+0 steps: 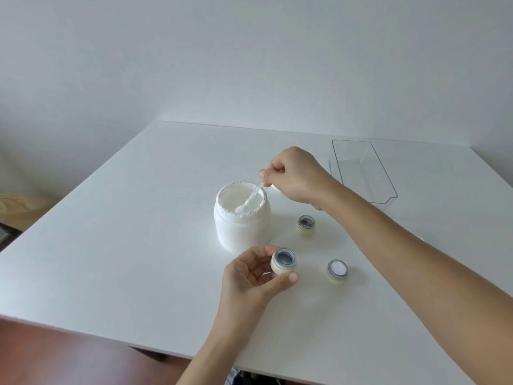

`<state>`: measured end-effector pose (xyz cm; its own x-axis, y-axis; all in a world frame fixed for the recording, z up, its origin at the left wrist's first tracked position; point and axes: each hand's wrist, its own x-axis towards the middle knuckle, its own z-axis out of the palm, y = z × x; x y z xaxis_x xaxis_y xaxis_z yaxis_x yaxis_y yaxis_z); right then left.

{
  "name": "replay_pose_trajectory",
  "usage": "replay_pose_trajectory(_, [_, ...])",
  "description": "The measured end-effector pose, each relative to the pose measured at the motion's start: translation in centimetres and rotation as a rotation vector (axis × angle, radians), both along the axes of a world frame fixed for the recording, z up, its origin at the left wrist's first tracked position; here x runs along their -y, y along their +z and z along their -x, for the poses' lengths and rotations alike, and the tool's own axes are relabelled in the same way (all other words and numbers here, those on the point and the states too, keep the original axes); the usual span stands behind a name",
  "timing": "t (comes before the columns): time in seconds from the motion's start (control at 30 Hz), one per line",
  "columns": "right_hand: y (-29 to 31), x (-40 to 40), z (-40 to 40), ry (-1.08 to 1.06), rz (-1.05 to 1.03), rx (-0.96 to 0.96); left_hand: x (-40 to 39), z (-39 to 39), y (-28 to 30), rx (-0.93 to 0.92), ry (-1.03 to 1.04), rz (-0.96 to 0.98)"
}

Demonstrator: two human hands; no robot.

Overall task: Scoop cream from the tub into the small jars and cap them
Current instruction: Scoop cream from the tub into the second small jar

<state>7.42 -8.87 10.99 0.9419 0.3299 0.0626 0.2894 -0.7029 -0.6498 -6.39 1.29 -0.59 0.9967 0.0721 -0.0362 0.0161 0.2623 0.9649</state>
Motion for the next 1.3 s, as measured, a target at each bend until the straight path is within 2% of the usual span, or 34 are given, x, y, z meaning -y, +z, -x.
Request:
replay_pose_trajectory(0.2, [-0.5, 1.4, -0.4, -0.125, -0.275, -0.175, 0.1, 0.0, 0.2, 0.018, -0.002, 0.017])
replay_pose_trajectory(0.43, [-0.6, 4.4, 0.6, -0.186, -0.471, -0.309, 0.1, 0.1, 0.3, 0.015, 0.034, 0.033])
replay_pose_trajectory(0.57, [-1.0, 6.2, 2.3, -0.184, -0.516, -0.35, 0.1, 0.0, 0.5, 0.019, 0.056, 0.039])
replay_pose_trajectory(0.67, [-1.7, 7.1, 4.1, -0.194, -0.454, -0.344, 0.1, 0.0, 0.5, 0.025, 0.07, 0.038])
replay_pose_trajectory(0.93, [-3.6, 7.1, 6.9, -0.186, -0.267, -0.031, 0.1, 0.1, 0.6, 0.02, 0.07, 0.008])
replay_pose_trajectory(1.07, [-4.3, 7.0, 7.7, -0.15, -0.165, 0.233, 0.1, 0.2, 0.6, 0.023, 0.066, -0.006])
replay_pose_trajectory(1.17, [-4.3, 7.2, 8.6, -0.014, -0.161, 0.469, 0.1, 0.2, 0.6, 0.019, 0.065, -0.005])
replay_pose_trajectory(1.3, [-4.7, 8.3, 9.5, 0.229, -0.008, 0.795, 0.1, 0.1, 0.6, 0.009, 0.079, 0.018])
